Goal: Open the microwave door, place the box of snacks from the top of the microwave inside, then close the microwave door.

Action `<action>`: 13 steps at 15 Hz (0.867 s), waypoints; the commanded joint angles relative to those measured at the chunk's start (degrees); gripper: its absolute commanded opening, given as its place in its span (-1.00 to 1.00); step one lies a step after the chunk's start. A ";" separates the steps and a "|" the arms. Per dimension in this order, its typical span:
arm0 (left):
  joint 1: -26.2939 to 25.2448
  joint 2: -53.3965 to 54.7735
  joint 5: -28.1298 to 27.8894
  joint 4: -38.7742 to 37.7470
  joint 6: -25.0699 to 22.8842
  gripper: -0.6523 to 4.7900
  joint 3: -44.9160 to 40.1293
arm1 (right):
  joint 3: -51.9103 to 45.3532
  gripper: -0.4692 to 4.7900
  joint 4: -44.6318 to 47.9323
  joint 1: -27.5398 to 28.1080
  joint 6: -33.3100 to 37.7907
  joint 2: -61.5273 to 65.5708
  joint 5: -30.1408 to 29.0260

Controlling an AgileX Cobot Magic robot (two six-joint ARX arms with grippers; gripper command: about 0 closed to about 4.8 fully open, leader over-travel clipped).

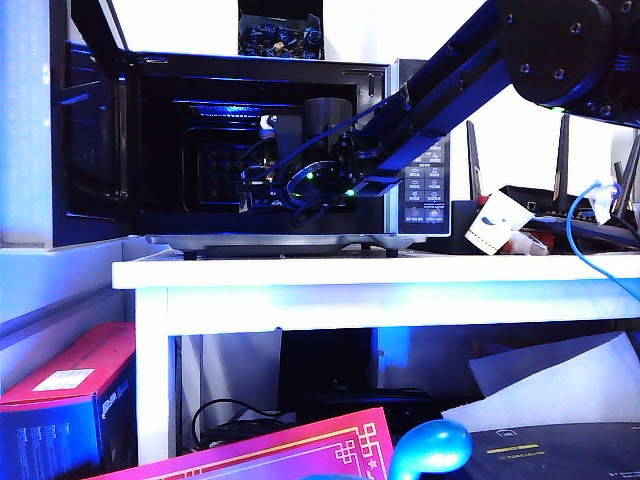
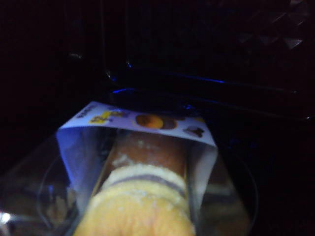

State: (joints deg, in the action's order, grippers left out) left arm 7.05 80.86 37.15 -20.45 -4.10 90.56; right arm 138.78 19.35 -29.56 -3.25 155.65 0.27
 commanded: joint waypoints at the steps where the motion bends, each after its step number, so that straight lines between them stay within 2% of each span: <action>1: 0.02 -0.31 0.44 -1.11 0.04 -0.78 0.31 | 0.44 0.25 5.22 -0.13 0.24 -0.57 0.04; 2: 0.02 -0.31 0.44 -1.53 0.04 -0.78 0.31 | 0.50 0.27 5.05 -0.17 0.24 -0.61 -0.13; 3: 0.02 -0.31 0.44 -1.40 0.04 -0.78 0.31 | 0.50 0.80 4.92 -0.17 0.24 -0.61 -0.39; 4: 0.02 -0.31 0.42 -0.98 0.04 -0.78 0.31 | 0.50 1.00 4.87 -0.17 0.24 -0.72 -0.42; 7: 0.02 -0.31 0.39 -0.46 0.04 -0.78 0.31 | 0.74 1.00 2.64 -0.59 0.04 -2.45 -0.83; 13: 0.02 -0.31 0.39 1.75 0.04 -0.78 0.31 | 0.70 1.00 -26.95 -1.99 -2.75 -14.16 -1.44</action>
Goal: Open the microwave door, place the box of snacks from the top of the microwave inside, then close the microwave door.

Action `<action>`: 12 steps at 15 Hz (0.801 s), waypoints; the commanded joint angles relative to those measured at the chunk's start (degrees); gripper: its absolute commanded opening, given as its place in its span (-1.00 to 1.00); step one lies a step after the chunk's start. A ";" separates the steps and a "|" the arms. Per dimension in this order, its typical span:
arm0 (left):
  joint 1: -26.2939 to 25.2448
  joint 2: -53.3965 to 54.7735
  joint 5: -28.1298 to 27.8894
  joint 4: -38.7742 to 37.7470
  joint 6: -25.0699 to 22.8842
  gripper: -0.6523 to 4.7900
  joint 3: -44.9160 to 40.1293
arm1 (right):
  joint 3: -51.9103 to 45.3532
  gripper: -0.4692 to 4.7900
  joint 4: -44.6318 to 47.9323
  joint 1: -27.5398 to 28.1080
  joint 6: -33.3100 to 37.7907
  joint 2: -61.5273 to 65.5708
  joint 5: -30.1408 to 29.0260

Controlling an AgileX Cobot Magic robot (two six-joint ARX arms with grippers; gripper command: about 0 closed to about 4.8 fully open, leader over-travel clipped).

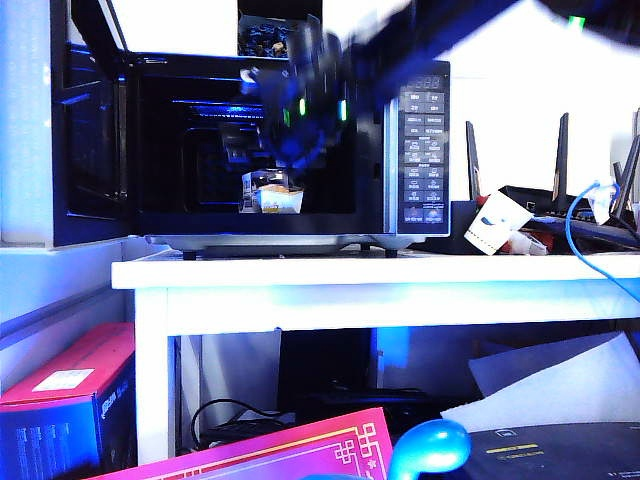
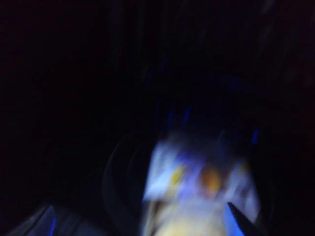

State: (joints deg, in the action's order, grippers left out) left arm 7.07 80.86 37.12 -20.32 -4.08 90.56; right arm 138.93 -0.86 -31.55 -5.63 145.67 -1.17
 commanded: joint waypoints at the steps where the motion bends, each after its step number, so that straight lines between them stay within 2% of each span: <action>1: 0.00 -0.31 0.42 1.95 0.04 -0.78 0.31 | 0.55 1.00 -12.37 0.00 -0.37 -5.92 0.11; 2: 0.00 -0.31 0.42 2.25 0.04 -0.78 0.31 | 0.55 0.80 -18.95 0.02 -0.35 -7.76 0.17; 3: 0.00 -0.31 0.42 2.49 0.04 -0.78 0.33 | 0.55 0.39 -23.85 0.09 -0.37 -9.01 0.15; 4: 0.00 -0.31 0.42 2.89 0.04 -0.78 0.33 | 0.55 -0.20 -28.48 0.15 -0.37 -10.01 0.15; 5: 0.00 -0.31 0.42 3.28 0.04 -0.78 0.33 | 0.55 -0.62 -31.50 0.22 -0.37 -10.32 0.13; 6: 0.00 -0.31 0.42 3.30 0.04 -0.78 0.33 | 0.52 -0.72 -33.42 0.24 -0.39 -10.29 0.15; 9: 0.00 -0.31 0.42 3.26 0.20 -0.78 0.33 | 0.46 -0.84 -32.15 0.28 -0.37 -8.74 0.00; 12: 0.00 -0.31 0.42 3.19 0.24 -0.78 0.33 | 0.46 -0.84 -30.91 0.28 -0.33 -7.48 -0.04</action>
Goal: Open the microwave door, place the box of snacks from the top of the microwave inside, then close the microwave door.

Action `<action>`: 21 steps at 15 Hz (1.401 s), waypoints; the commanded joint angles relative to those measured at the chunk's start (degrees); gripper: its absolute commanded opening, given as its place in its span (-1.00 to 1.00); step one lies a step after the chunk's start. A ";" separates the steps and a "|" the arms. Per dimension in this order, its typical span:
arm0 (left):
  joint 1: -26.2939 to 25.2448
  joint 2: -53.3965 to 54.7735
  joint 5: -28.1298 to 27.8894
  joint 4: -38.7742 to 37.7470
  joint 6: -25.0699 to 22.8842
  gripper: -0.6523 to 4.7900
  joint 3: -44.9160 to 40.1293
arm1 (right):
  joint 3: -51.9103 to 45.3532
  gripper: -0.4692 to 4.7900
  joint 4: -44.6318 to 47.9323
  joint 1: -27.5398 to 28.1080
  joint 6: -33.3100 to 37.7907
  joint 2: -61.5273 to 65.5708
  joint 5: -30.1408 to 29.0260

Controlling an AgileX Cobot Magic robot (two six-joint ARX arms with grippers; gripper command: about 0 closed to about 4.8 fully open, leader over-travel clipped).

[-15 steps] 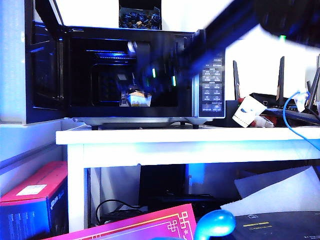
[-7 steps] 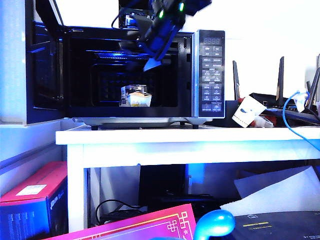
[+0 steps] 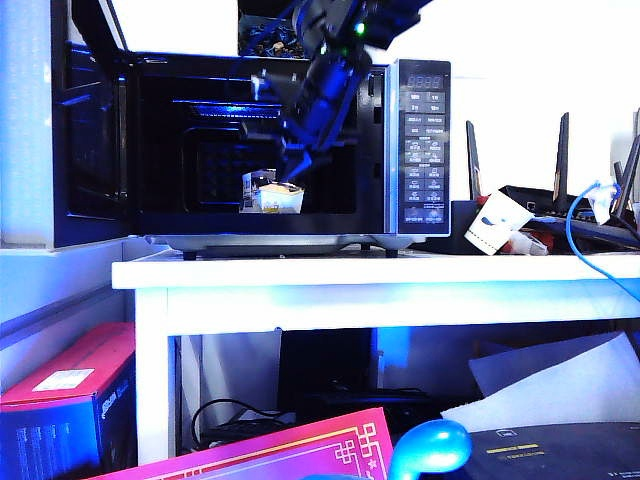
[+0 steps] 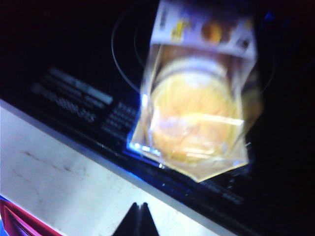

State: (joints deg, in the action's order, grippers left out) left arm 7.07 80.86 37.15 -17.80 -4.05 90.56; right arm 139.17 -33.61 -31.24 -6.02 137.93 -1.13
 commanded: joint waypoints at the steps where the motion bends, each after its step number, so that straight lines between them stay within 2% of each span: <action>1: 0.00 -0.31 0.39 0.63 0.20 -0.78 0.31 | 0.22 -0.84 2.82 -0.02 0.04 0.59 -0.09; 14: 0.00 -0.92 1.90 -1.55 1.49 -0.78 0.31 | 0.22 -0.84 28.96 1.75 0.00 9.31 -0.20; 18: -0.02 -3.82 0.96 -1.88 1.60 -0.78 0.31 | 0.92 -0.84 17.77 0.76 -0.02 5.14 -0.98; 21: -0.07 -8.28 -5.97 -4.48 2.58 -0.78 0.33 | 0.94 -0.84 8.41 -0.37 0.00 -1.11 -1.22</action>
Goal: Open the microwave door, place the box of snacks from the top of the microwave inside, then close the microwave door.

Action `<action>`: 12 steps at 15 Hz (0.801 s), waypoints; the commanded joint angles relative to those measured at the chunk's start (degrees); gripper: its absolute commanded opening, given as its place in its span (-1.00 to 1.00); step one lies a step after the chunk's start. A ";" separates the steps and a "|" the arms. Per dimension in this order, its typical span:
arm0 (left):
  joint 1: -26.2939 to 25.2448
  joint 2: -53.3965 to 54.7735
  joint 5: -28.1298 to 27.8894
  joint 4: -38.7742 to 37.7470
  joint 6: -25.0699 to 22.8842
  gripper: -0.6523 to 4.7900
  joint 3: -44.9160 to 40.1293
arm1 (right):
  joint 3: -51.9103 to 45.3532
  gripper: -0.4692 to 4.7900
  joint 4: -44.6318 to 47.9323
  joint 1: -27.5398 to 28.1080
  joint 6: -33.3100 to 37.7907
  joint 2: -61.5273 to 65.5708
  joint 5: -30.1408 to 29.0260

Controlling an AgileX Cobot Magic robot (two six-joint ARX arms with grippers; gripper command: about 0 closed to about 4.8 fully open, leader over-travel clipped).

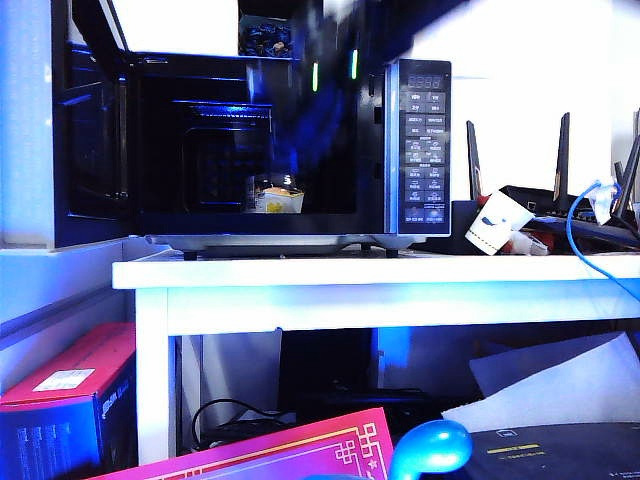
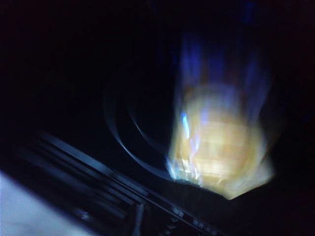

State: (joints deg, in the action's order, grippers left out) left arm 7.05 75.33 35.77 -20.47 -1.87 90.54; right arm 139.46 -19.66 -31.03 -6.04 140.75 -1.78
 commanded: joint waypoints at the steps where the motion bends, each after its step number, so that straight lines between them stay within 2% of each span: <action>1: -0.07 -4.26 -7.67 -4.48 0.22 -0.78 0.33 | 0.63 -0.84 -8.92 -1.01 0.02 -6.16 -0.96; 4: -0.07 -7.87 -20.68 -15.19 -2.89 -0.78 0.33 | 1.25 -0.84 -18.88 -1.92 0.04 -14.67 -0.83; 7: -0.07 -8.15 -30.38 -24.20 -2.89 -0.78 0.33 | 1.22 -0.84 -21.66 -1.90 0.04 -25.86 -0.66; 12: -0.07 -5.31 -31.67 -30.91 -2.67 -0.78 0.17 | 1.22 -0.84 -24.04 -1.86 0.04 -40.17 3.67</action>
State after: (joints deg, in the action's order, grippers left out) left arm 7.01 70.22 4.27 -51.35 -4.47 90.54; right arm 140.59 -43.44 -32.88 -6.02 101.86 0.84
